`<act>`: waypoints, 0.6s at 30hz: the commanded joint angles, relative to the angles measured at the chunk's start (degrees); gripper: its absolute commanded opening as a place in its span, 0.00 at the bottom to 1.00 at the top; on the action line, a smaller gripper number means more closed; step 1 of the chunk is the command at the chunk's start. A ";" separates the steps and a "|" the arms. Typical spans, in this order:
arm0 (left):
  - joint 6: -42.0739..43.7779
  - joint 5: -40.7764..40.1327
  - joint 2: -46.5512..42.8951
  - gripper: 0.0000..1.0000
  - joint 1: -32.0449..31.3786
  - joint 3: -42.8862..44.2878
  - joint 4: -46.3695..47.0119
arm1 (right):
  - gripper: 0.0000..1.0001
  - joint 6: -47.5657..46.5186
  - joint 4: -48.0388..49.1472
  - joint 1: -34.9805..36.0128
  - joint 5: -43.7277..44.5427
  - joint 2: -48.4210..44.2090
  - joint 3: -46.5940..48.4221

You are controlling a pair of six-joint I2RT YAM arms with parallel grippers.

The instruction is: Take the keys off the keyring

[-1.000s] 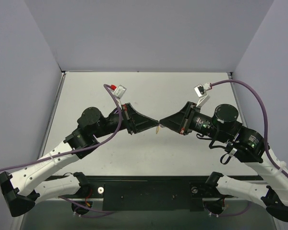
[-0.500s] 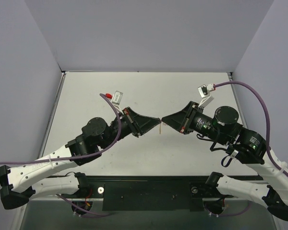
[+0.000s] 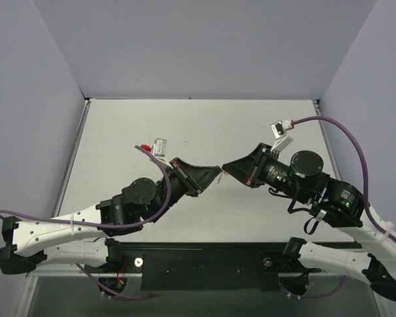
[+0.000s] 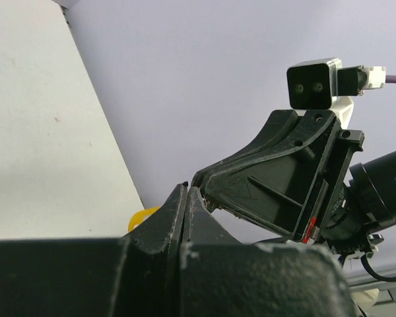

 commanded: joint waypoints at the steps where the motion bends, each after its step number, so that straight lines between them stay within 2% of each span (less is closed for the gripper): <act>1: -1.25 -10.22 1.19 0.00 -2.58 1.92 -1.01 | 0.00 0.87 3.29 2.44 -1.75 0.17 -0.35; 7: -2.48 -14.80 2.33 0.00 -3.99 2.79 -2.68 | 0.00 1.04 3.55 3.14 -1.05 -0.01 -0.53; 13: -1.87 -14.98 3.12 0.00 -4.34 3.49 -3.56 | 0.00 1.04 3.03 3.58 -0.69 -0.27 -0.53; 15: -0.20 -14.19 3.38 0.09 -4.34 4.72 -5.05 | 0.00 0.78 2.67 3.49 -0.52 -0.45 -0.09; 16: 0.33 -14.19 3.47 0.22 -4.34 5.25 -7.75 | 0.00 0.43 1.98 3.58 -0.43 -0.45 0.52; 17: 1.29 -14.10 3.39 0.29 -4.34 5.87 -8.21 | 0.00 0.26 1.19 3.49 -0.08 -0.62 1.05; 18: 2.17 -13.75 3.13 0.40 -4.17 6.05 -8.65 | 0.00 -0.18 0.48 3.58 -0.08 -0.62 1.84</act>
